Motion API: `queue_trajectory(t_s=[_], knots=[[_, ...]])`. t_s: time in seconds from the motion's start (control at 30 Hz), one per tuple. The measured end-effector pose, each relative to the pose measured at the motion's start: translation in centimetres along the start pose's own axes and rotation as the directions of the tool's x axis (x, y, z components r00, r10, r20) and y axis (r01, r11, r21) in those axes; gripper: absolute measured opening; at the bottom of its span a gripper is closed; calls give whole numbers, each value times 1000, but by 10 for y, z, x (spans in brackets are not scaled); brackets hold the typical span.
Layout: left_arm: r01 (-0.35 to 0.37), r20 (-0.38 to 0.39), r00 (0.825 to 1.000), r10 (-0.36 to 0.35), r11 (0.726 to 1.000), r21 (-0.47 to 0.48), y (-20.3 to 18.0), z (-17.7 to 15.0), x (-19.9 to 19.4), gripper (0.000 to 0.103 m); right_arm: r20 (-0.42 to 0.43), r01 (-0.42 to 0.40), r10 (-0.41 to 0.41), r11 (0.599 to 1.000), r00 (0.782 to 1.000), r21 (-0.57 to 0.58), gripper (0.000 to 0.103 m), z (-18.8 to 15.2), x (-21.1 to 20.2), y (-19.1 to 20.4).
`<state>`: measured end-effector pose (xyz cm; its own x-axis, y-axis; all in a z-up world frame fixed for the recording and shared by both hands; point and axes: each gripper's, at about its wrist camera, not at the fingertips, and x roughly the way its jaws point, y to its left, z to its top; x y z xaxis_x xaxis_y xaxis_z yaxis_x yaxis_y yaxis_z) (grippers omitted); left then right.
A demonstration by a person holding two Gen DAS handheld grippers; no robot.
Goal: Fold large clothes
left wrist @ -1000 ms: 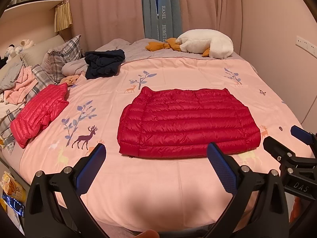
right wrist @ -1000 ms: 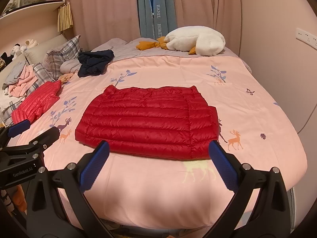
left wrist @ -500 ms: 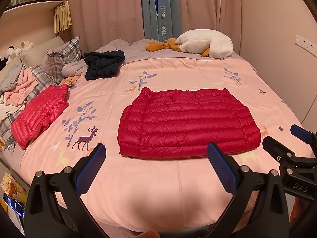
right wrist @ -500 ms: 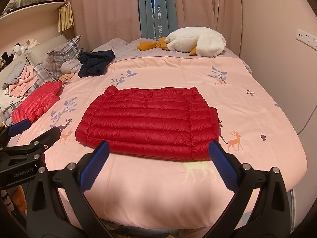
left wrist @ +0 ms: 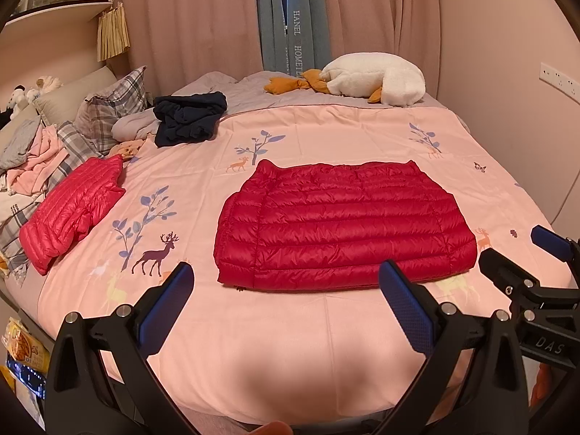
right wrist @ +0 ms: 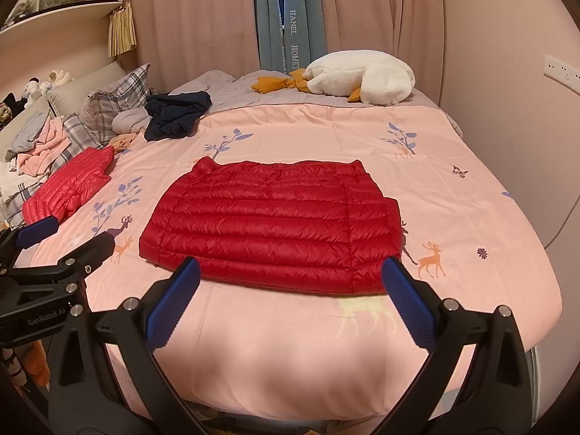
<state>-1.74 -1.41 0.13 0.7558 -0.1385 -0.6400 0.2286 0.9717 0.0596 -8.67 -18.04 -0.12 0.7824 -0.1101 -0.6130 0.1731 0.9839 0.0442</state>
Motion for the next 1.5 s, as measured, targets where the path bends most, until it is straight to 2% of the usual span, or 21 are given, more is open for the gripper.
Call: queue_trajectory(t_s=[1.5], knots=[[1,-1,1000,-1,1000,0,2,-4,2,102,-1,-1,1,1000,1000,-1,101,-1,1,2]])
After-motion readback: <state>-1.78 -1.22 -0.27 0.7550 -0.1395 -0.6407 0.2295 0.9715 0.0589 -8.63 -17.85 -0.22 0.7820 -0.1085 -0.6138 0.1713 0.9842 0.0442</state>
